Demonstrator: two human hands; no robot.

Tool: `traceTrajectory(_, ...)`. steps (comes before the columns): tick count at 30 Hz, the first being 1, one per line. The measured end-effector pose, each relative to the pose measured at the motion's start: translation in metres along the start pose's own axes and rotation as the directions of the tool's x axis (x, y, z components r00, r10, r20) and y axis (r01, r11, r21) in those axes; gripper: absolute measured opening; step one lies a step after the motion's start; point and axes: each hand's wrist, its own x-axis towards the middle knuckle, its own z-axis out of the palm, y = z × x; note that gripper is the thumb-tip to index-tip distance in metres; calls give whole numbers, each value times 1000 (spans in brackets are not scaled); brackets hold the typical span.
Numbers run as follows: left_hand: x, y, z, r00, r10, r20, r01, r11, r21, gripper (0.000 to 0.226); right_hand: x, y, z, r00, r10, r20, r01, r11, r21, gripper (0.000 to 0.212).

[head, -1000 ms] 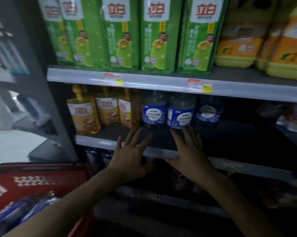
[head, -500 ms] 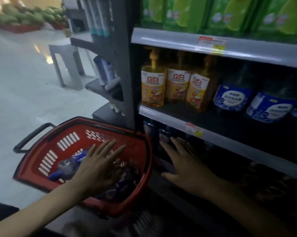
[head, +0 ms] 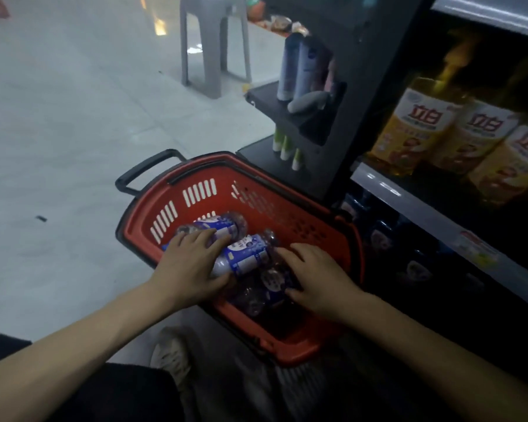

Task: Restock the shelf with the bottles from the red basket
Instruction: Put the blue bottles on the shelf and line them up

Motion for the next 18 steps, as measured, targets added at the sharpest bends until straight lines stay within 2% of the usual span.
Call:
traceTrajectory(3, 0, -10, 6, 999, -43, 1, 43, 999, -15, 82, 50, -15, 32, 999, -41, 22, 43, 991, -125, 78)
traceTrajectory(7, 0, -19, 13, 997, -68, -30, 67, 996, -53, 81, 102, -29, 58, 996, -28, 84, 52, 953, -300, 91)
traceTrajectory(10, 0, -24, 17, 993, -97, -62, 91, 992, -84, 77, 125, -36, 66, 989, -37, 140, 89, 917, -389, 92)
traceTrajectory(18, 4, -26, 14, 989, -145, -34, 140, 984, -113, 83, 150, -35, 70, 979, -116, 168, 166, 931, -326, 83)
